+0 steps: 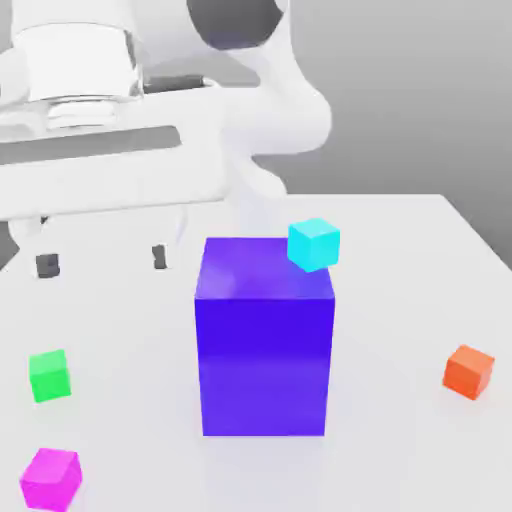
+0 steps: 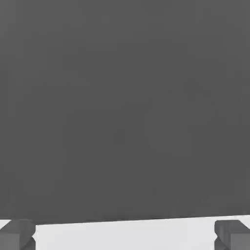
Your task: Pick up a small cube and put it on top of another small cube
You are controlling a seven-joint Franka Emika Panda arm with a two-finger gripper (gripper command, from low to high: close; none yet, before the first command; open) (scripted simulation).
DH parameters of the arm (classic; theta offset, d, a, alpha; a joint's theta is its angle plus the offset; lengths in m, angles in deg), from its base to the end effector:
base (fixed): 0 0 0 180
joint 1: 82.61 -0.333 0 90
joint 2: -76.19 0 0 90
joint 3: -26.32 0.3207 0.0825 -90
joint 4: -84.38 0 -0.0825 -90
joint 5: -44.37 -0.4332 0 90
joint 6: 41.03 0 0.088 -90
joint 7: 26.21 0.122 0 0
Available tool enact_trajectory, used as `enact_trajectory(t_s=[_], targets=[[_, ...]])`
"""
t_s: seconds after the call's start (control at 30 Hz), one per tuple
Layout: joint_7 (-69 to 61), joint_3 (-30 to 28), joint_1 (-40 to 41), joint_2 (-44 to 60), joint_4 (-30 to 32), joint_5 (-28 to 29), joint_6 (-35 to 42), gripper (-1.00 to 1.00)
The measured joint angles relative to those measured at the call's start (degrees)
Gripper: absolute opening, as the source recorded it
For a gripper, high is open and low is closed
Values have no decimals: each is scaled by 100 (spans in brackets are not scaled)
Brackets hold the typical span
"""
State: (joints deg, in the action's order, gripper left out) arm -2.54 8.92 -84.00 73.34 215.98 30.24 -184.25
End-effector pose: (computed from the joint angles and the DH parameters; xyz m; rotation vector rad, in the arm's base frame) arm 0.5497 -0.1572 0.3532 -2.6454 1.2350 -0.3449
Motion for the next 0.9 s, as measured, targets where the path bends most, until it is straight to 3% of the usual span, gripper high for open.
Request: enact_trajectory(t_s=[0.4, 0.53, 0.57, 0.77, 0.9], targets=[[-838, -241, 664, 2340, 17, -191, -791, 0], [-1163, 125, 1008, 3171, -157, -570, -1357, 0], [-1223, 207, 1074, 3313, -191, -649, -1461, -100], [-1251, 250, 1110, 3384, -209, -688, -1506, -100], [-991, -82, 855, 2792, -58, -331, -1074, -100]])
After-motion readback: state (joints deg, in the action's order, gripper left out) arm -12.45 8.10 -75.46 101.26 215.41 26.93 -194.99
